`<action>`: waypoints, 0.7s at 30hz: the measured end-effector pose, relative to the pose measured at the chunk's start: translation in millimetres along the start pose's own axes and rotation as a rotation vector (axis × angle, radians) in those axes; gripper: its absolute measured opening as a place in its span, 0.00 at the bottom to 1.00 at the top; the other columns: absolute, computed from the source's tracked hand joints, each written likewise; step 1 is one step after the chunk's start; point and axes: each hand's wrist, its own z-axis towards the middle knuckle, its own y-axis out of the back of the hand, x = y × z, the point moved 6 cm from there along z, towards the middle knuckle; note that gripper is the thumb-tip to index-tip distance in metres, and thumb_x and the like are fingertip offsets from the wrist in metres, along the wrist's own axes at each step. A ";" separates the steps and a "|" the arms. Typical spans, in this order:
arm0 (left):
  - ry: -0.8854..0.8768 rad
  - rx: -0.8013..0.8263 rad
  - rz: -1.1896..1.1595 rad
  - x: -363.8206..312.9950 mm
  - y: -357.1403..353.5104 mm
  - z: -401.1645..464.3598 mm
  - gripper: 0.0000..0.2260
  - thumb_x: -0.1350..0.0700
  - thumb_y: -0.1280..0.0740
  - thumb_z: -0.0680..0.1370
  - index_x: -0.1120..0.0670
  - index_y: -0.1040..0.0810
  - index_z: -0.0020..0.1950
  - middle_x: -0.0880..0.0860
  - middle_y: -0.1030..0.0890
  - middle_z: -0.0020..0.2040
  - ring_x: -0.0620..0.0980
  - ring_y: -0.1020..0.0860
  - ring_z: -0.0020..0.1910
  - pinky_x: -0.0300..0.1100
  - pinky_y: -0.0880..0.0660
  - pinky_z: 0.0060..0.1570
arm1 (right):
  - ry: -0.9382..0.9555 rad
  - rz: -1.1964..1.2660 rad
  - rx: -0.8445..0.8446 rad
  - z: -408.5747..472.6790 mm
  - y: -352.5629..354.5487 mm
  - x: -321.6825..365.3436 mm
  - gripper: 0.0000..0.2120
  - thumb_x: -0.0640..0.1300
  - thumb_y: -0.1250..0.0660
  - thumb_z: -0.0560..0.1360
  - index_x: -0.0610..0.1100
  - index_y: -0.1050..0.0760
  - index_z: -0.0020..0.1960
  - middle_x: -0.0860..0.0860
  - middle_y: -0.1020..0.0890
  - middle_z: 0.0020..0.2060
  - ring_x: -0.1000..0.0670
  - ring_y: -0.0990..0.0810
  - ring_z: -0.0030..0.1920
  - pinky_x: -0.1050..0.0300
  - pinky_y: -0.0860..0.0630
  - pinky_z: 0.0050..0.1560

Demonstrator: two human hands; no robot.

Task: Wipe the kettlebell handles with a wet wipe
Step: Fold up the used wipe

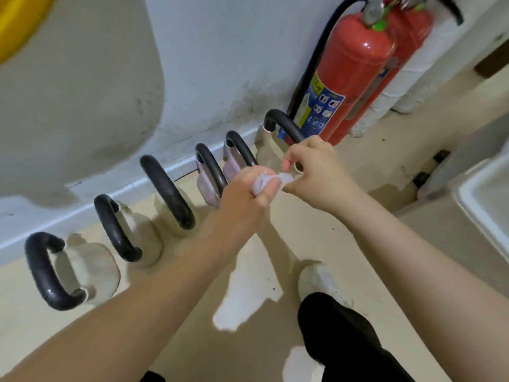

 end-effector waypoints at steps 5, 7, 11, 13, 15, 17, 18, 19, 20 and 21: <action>-0.017 0.076 -0.197 -43.7 -24.2 -27.8 0.05 0.59 0.33 0.75 0.49 0.25 0.46 0.47 0.25 0.46 0.35 0.26 0.43 0.29 0.30 0.47 | -0.284 0.379 -0.066 -68.5 34.9 -17.3 0.13 0.40 0.29 0.70 0.44 0.33 0.45 0.49 0.28 0.35 0.51 0.29 0.31 0.69 0.32 0.25; -0.054 0.071 -0.250 -62.3 -31.5 -38.7 0.11 0.61 0.32 0.74 0.51 0.30 0.52 0.45 0.27 0.46 0.39 0.27 0.46 0.30 0.29 0.45 | -0.348 0.795 -0.038 -91.3 41.0 -22.8 0.12 0.30 0.34 0.71 0.45 0.34 0.43 0.47 0.28 0.35 0.51 0.27 0.29 0.68 0.27 0.25; -0.145 0.154 -0.279 -85.7 -55.0 -51.2 0.02 0.59 0.34 0.76 0.53 0.25 0.47 0.49 0.23 0.46 0.38 0.24 0.44 0.31 0.29 0.47 | -0.209 1.314 0.080 -112.1 53.6 -37.8 0.14 0.24 0.37 0.69 0.43 0.28 0.41 0.47 0.22 0.38 0.52 0.19 0.36 0.62 0.19 0.42; -0.149 0.128 -0.277 -84.6 -74.4 -51.8 0.03 0.57 0.34 0.76 0.52 0.22 0.44 0.51 0.20 0.44 0.40 0.23 0.42 0.31 0.28 0.46 | -0.134 1.465 0.107 -122.0 61.1 -55.1 0.12 0.27 0.34 0.65 0.40 0.25 0.43 0.46 0.20 0.39 0.51 0.18 0.39 0.60 0.20 0.49; -0.135 0.100 -0.326 -81.8 -103.6 -52.2 0.04 0.58 0.35 0.76 0.55 0.21 0.44 0.48 0.19 0.41 0.36 0.22 0.38 0.28 0.28 0.42 | -0.114 1.522 0.095 -135.2 66.4 -77.8 0.12 0.30 0.35 0.65 0.38 0.23 0.47 0.44 0.19 0.42 0.49 0.18 0.43 0.59 0.21 0.52; -0.144 0.102 -0.371 -87.2 -140.4 -56.7 0.04 0.58 0.35 0.76 0.54 0.21 0.44 0.49 0.18 0.42 0.38 0.21 0.41 0.31 0.27 0.45 | -0.131 1.382 -0.046 -148.0 72.8 -109.1 0.12 0.33 0.34 0.65 0.41 0.22 0.48 0.43 0.19 0.43 0.48 0.18 0.45 0.56 0.23 0.56; -0.157 0.113 -0.387 -93.0 -159.4 -60.7 0.04 0.56 0.36 0.76 0.52 0.21 0.45 0.50 0.18 0.45 0.41 0.21 0.44 0.35 0.26 0.49 | -0.165 1.258 -0.180 -155.1 79.5 -128.2 0.11 0.35 0.32 0.64 0.45 0.21 0.45 0.45 0.19 0.43 0.48 0.19 0.45 0.53 0.23 0.56; -0.164 0.136 -0.405 -101.0 -178.0 -65.4 0.05 0.55 0.37 0.76 0.50 0.22 0.49 0.50 0.18 0.47 0.43 0.21 0.47 0.37 0.26 0.53 | -0.218 1.142 -0.343 -164.6 89.9 -147.5 0.10 0.36 0.31 0.64 0.49 0.21 0.41 0.46 0.19 0.42 0.48 0.19 0.44 0.50 0.23 0.56; -0.167 0.169 -0.432 -110.8 -196.4 -70.5 0.08 0.56 0.38 0.77 0.50 0.24 0.53 0.49 0.19 0.49 0.41 0.22 0.49 0.36 0.27 0.54 | -0.256 1.049 -0.505 -175.9 103.8 -166.7 0.10 0.36 0.31 0.65 0.51 0.22 0.39 0.47 0.18 0.40 0.48 0.19 0.43 0.48 0.22 0.55; -0.178 0.216 -0.447 -122.7 -214.0 -75.9 0.10 0.57 0.39 0.78 0.51 0.26 0.58 0.47 0.20 0.51 0.37 0.22 0.49 0.32 0.28 0.54 | -0.262 0.967 -0.656 -188.1 121.0 -182.8 0.10 0.35 0.33 0.67 0.51 0.23 0.38 0.49 0.19 0.39 0.48 0.19 0.42 0.48 0.21 0.52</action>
